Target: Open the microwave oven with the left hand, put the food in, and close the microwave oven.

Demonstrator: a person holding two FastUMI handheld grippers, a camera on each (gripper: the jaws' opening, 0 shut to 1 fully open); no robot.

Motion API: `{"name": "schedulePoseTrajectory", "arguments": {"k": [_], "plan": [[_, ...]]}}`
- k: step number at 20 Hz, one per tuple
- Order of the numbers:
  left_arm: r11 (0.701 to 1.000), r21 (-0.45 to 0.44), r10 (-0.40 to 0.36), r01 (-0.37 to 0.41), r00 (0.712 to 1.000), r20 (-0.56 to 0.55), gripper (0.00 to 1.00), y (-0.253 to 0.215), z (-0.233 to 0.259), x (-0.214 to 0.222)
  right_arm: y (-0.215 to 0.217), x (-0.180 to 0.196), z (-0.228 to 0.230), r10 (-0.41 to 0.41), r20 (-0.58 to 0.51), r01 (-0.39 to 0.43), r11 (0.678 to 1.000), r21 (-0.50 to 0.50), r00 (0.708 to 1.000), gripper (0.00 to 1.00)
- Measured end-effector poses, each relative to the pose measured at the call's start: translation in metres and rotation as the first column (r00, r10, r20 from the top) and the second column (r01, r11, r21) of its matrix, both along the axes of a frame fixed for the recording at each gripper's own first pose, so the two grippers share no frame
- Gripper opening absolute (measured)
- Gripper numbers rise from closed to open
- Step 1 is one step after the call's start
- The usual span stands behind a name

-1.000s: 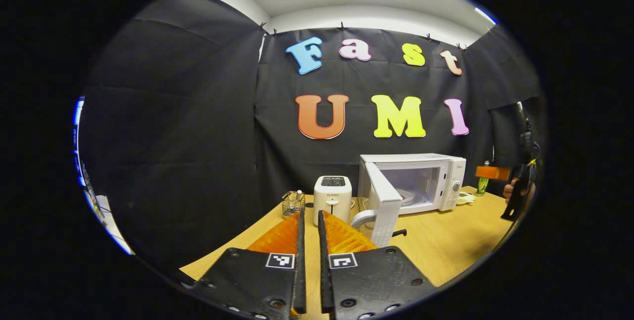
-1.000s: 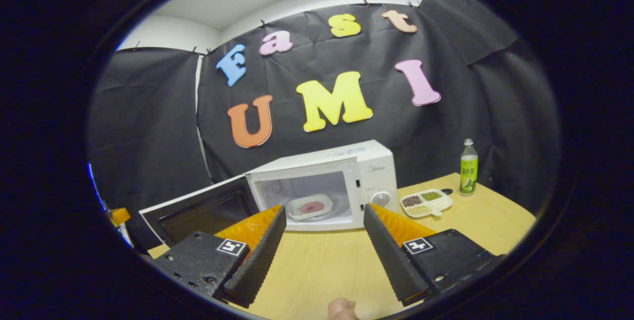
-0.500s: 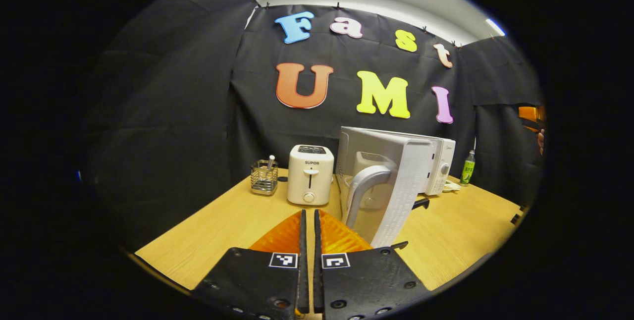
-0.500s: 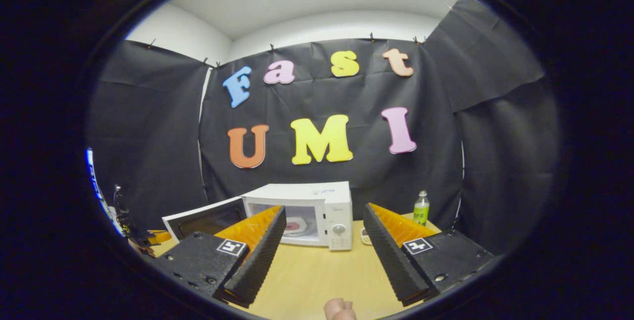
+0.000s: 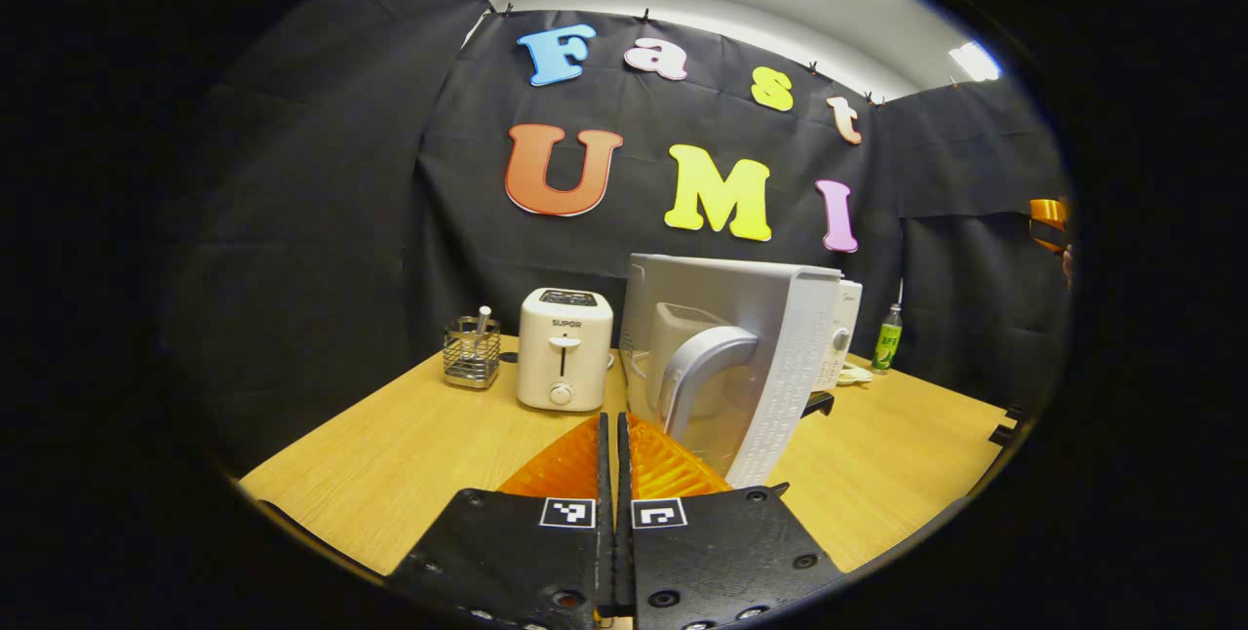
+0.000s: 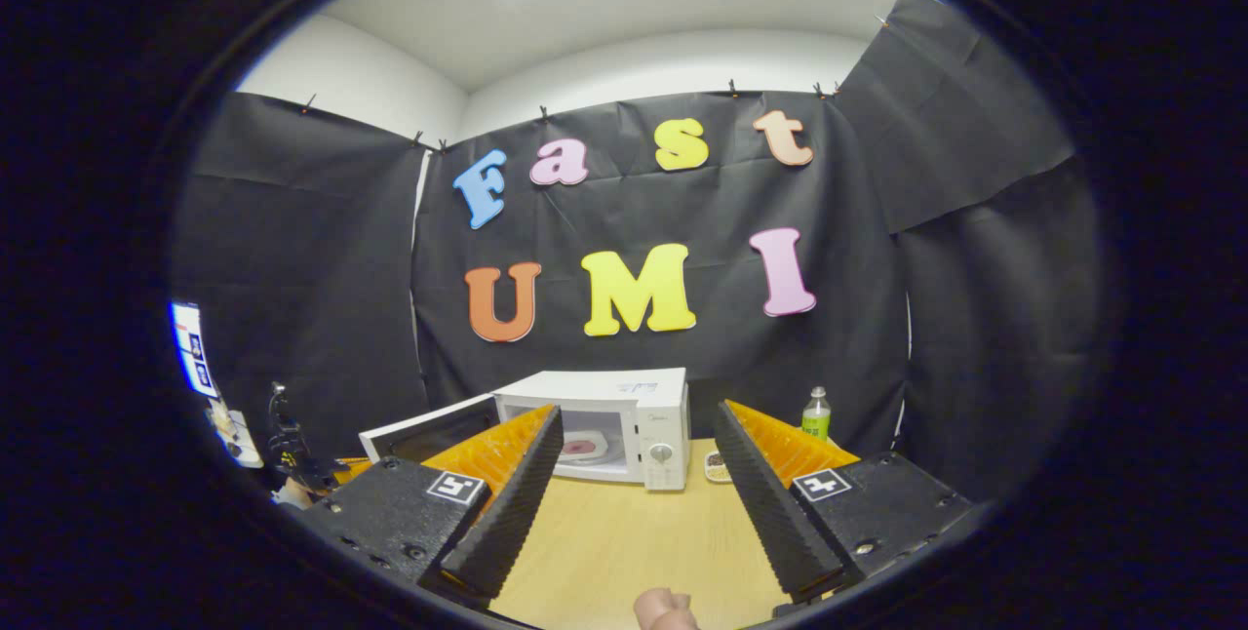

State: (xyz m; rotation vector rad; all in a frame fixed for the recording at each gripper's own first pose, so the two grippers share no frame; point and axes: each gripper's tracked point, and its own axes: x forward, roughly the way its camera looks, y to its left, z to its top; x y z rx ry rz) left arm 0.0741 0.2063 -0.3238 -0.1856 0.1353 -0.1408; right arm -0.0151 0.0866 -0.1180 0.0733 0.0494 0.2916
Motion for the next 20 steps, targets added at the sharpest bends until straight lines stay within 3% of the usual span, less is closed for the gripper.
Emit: {"name": "schedulePoseTrajectory", "arguments": {"k": [3,5,10,14,20], "plan": [[0.998,-0.005,-0.057,0.057,0.998,0.008,0.00,-0.024,0.002,0.006,-0.012,-0.004,0.000,-0.012,0.006,0.012,1.000,-0.003,1.000,0.99],[0.990,-0.017,-0.137,0.138,0.990,0.019,0.00,-0.046,0.004,0.008,-0.016,-0.008,0.000,-0.008,0.005,0.008,1.000,-0.002,1.000,0.99],[0.950,-0.083,-0.298,0.300,0.954,0.036,0.00,-0.085,0.003,0.028,-0.030,-0.012,-0.001,0.003,0.003,-0.003,1.000,0.001,1.000,0.99],[0.938,-0.070,-0.340,0.341,0.940,0.017,0.00,-0.107,0.000,0.047,-0.037,-0.012,0.001,-0.005,0.005,0.005,1.000,0.010,1.000,0.99],[0.932,0.019,-0.361,0.361,0.932,0.013,0.00,-0.152,0.004,0.054,-0.032,-0.011,-0.005,0.016,-0.012,-0.016,1.000,0.011,1.000,0.99]]}}
